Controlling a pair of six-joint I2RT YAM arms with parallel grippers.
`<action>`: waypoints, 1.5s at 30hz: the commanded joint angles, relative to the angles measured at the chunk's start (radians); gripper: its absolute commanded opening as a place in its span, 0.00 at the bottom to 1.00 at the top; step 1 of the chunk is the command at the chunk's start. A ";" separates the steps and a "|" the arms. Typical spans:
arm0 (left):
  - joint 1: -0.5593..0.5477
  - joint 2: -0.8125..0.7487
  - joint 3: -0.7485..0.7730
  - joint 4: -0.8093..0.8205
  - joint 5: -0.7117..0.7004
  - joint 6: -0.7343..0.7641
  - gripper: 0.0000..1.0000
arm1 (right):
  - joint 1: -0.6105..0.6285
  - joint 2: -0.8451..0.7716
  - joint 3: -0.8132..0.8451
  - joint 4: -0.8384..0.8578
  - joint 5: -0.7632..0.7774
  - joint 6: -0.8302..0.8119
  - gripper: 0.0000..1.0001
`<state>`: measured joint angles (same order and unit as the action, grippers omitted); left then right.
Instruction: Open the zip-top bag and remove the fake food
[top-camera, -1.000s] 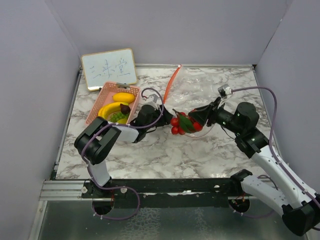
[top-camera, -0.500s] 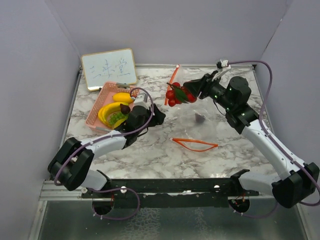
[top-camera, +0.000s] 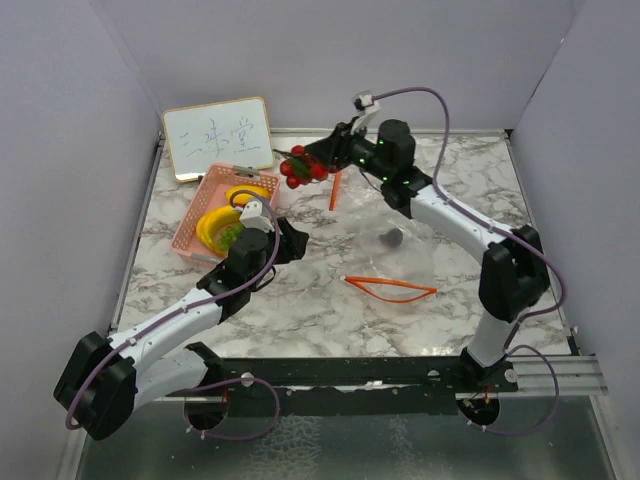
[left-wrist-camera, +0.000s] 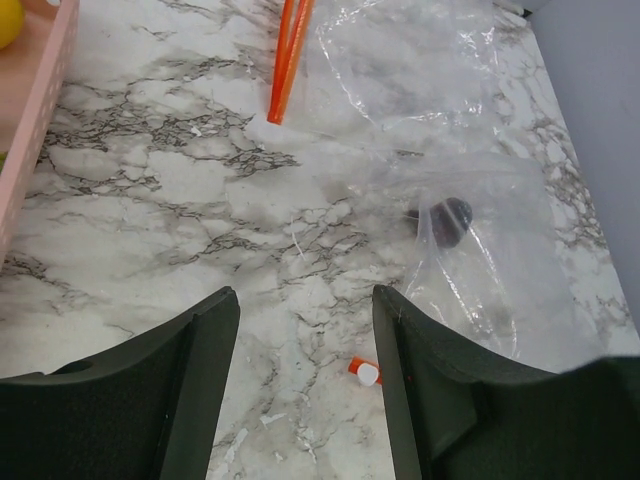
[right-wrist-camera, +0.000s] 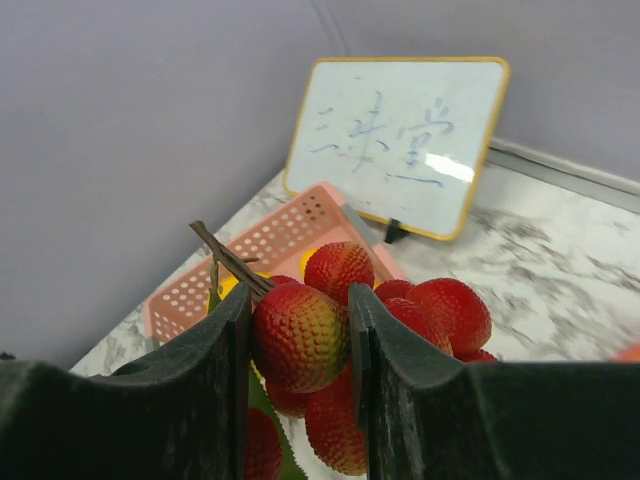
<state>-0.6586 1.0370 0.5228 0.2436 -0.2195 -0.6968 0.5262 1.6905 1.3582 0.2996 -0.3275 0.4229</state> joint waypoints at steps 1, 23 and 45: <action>-0.006 -0.036 -0.005 -0.045 -0.038 0.027 0.58 | 0.133 0.193 0.268 0.011 -0.053 -0.026 0.01; -0.006 -0.073 0.001 -0.083 -0.054 0.039 0.58 | 0.278 0.653 0.710 -0.196 -0.176 -0.090 0.28; 0.012 0.215 0.195 -0.013 0.090 0.101 0.62 | -0.060 -0.160 -0.265 0.118 0.039 0.023 0.52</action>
<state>-0.6609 1.1152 0.6159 0.1757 -0.2310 -0.6231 0.4835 1.7416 1.3121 0.3435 -0.4255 0.4488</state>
